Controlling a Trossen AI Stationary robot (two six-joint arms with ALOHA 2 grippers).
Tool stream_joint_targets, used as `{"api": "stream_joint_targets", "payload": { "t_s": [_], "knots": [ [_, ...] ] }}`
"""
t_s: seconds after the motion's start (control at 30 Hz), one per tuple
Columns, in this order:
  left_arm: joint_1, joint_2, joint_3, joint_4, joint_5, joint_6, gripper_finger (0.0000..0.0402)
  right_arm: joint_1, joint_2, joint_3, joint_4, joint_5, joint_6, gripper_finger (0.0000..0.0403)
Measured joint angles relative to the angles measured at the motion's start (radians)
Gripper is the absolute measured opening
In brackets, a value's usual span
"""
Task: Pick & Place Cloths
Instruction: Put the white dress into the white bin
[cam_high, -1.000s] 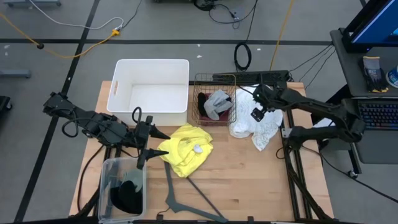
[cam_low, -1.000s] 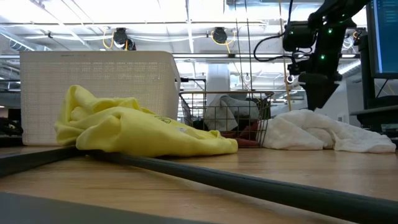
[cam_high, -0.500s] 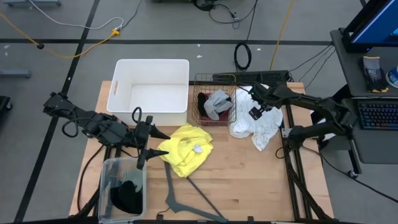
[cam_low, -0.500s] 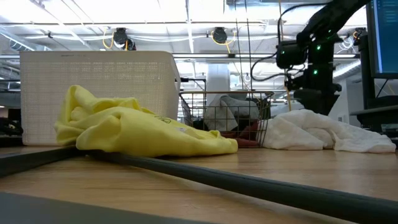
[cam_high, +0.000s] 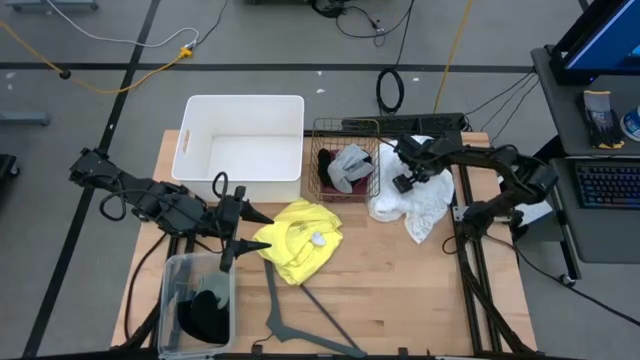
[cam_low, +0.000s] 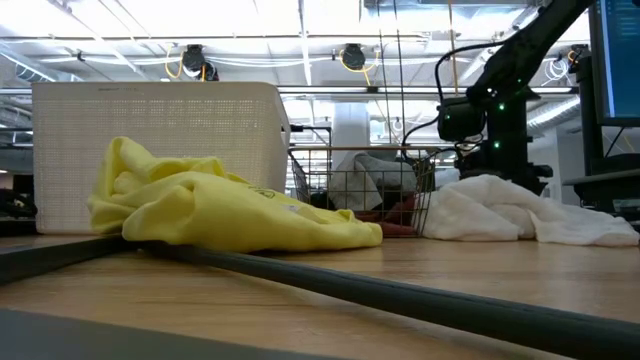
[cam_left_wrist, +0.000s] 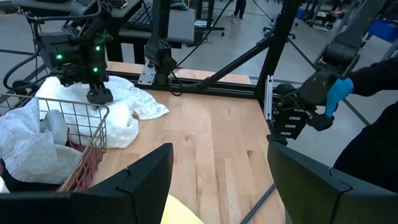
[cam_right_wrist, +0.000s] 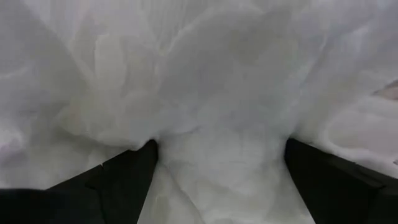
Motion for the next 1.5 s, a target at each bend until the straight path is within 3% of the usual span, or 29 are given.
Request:
{"api": "stream_joint_targets", "payload": {
  "t_s": [0.27, 0.43, 0.7, 1.03, 1.17, 1.5],
  "knots": [
    [0.0, 0.0, 0.0, -0.001, 0.0, 0.001, 0.0267, 0.0, -0.008, -0.095, 0.046, 0.004, 0.104, 0.0346],
    [0.0, 0.0, 0.0, -0.003, 0.0, 0.002, 0.0266, 0.0, -0.01, -0.116, 0.055, 0.004, 0.127, 0.0313],
    [0.0, 0.0, 0.0, -0.001, 0.0, -0.001, 0.0266, 0.002, -0.009, -0.118, 0.046, 0.008, 0.158, 0.0225],
    [0.0, 0.0, 0.0, 0.005, 0.0, -0.002, 0.0267, 0.008, -0.025, -0.117, -0.051, 0.012, 0.159, 0.0073],
    [0.0, 0.0, 0.0, 0.005, 0.0, -0.002, 0.0266, 0.04, -0.084, -0.126, -0.163, -0.013, 0.159, 0.0037],
    [0.0, 0.0, 0.0, 0.022, -0.001, 0.005, 0.0267, 0.137, -0.403, -0.131, -0.419, -0.017, 0.253, 0.0037]
  ]
}}
